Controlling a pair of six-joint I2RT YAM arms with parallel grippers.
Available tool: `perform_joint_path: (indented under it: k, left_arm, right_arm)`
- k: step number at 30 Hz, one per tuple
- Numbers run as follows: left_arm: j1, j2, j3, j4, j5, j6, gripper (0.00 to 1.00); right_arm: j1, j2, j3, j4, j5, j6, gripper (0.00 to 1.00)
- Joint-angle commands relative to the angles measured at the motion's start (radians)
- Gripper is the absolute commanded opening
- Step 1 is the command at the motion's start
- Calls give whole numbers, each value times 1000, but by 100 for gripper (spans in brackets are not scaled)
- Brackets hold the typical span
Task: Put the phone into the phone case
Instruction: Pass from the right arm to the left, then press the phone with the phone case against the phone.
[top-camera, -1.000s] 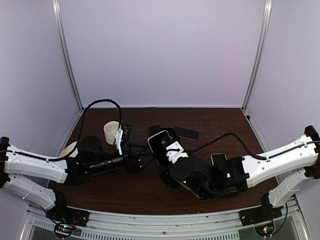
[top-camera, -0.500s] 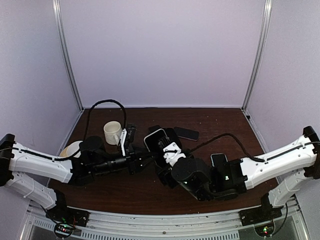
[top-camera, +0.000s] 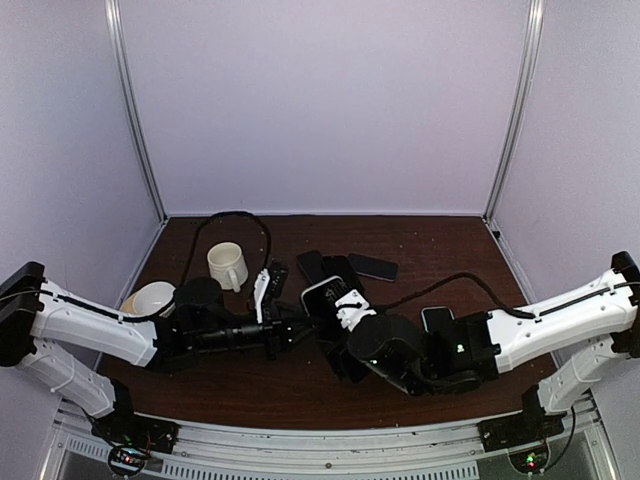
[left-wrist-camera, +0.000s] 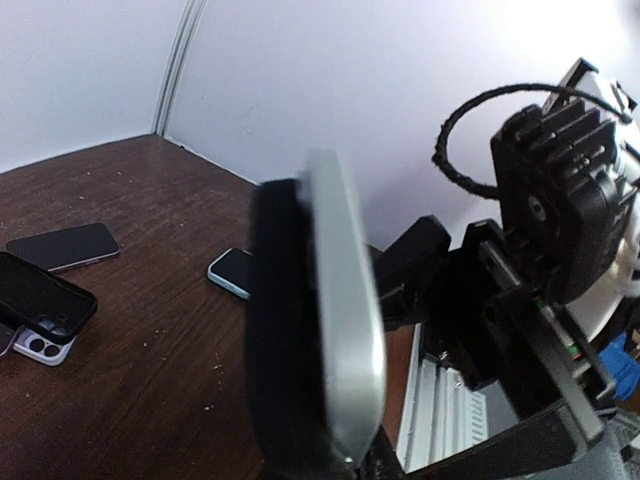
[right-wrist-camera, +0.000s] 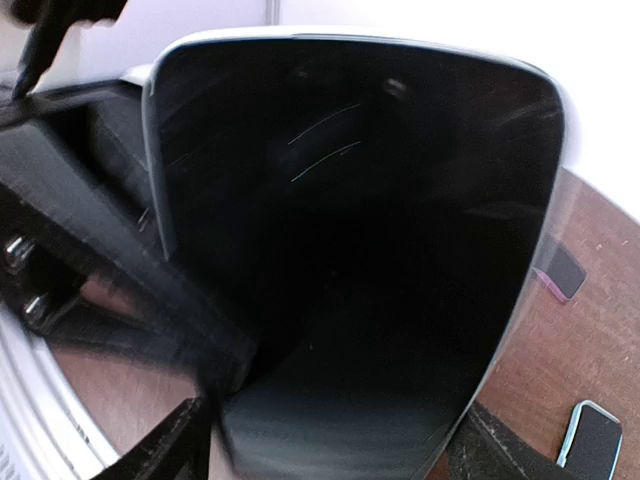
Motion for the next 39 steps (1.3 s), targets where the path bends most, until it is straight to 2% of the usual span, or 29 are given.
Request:
perform_joint_path:
  k: [1, 3, 7, 11, 16, 22, 30, 31, 34, 39]
  left_arm:
    - [14, 83, -18, 28, 54, 208, 0]
    - [7, 125, -16, 31, 75, 261, 0]
    - [-21, 185, -16, 26, 47, 353, 0]
    - [-30, 239, -57, 136, 24, 383, 0]
    - [-32, 284, -85, 229, 40, 390, 0]
    - [-32, 292, -91, 242, 21, 390, 0]
    - [-33, 281, -80, 244, 39, 378, 0]
    - [-32, 275, -72, 235, 42, 379, 1]
    - [-33, 260, -36, 177, 59, 389, 15]
    - [-33, 256, -35, 183, 69, 391, 25]
  right_arm:
    - [8, -142, -37, -151, -283, 43, 86]
    - [-5, -184, -40, -170, -355, 22, 89]
    - [-70, -227, 12, -162, -504, -63, 89]
    - [-149, -263, -45, -17, -343, -49, 86]
    - [-188, -153, -47, 97, -112, -3, 80]
    - [-153, 37, 58, 22, -52, -5, 79]
    - [-123, 109, 20, -7, 1, 44, 78]
    - [-121, 113, 16, -1, 0, 47, 78]
    - [-118, 121, -6, 25, -2, 46, 78]
    - [-117, 117, -33, 37, -7, 55, 78]
